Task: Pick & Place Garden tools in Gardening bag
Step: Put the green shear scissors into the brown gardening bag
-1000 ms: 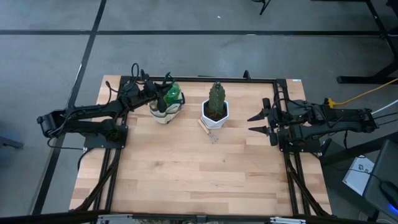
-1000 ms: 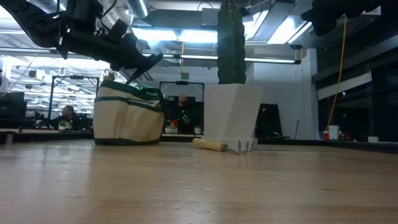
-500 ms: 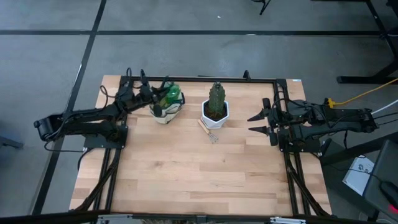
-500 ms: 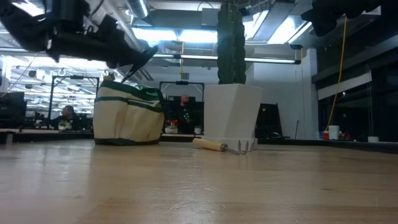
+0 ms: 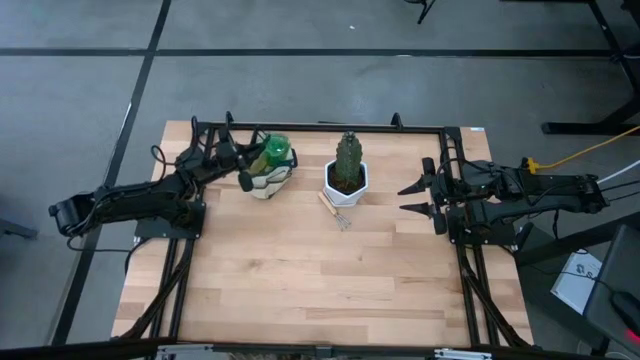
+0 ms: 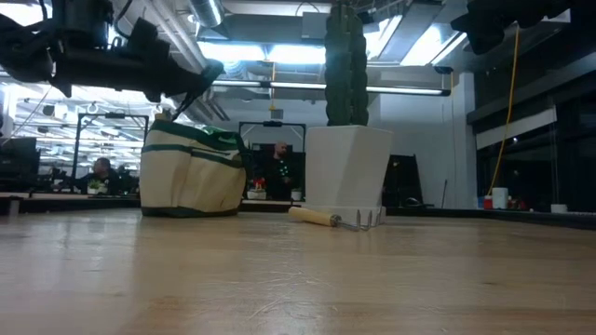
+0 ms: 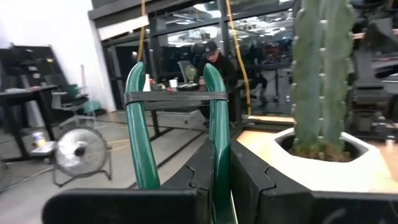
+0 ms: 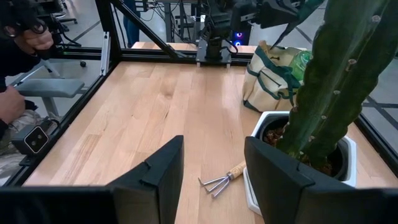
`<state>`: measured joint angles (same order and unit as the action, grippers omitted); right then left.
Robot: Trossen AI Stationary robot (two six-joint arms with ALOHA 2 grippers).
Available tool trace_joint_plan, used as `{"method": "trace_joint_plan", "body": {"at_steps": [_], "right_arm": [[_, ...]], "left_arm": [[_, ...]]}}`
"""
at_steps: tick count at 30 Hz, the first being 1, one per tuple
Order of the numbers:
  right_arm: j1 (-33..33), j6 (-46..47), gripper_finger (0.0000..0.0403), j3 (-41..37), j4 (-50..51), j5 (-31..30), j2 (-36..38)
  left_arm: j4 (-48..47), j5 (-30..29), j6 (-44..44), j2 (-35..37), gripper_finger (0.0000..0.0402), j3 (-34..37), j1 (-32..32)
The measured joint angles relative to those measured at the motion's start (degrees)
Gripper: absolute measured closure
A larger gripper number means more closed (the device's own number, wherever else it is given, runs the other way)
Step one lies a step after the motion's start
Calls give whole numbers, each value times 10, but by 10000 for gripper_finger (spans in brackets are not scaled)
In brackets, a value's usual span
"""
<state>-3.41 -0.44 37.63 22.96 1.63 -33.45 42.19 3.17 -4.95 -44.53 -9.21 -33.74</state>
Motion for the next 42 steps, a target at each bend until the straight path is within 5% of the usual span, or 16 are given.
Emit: {"method": "trace_joint_plan", "body": {"at_steps": [42], "right_arm": [[0,0,231,0,0,0,0]], "left_arm": [[-64,55,33,-37,375,0,0]]}}
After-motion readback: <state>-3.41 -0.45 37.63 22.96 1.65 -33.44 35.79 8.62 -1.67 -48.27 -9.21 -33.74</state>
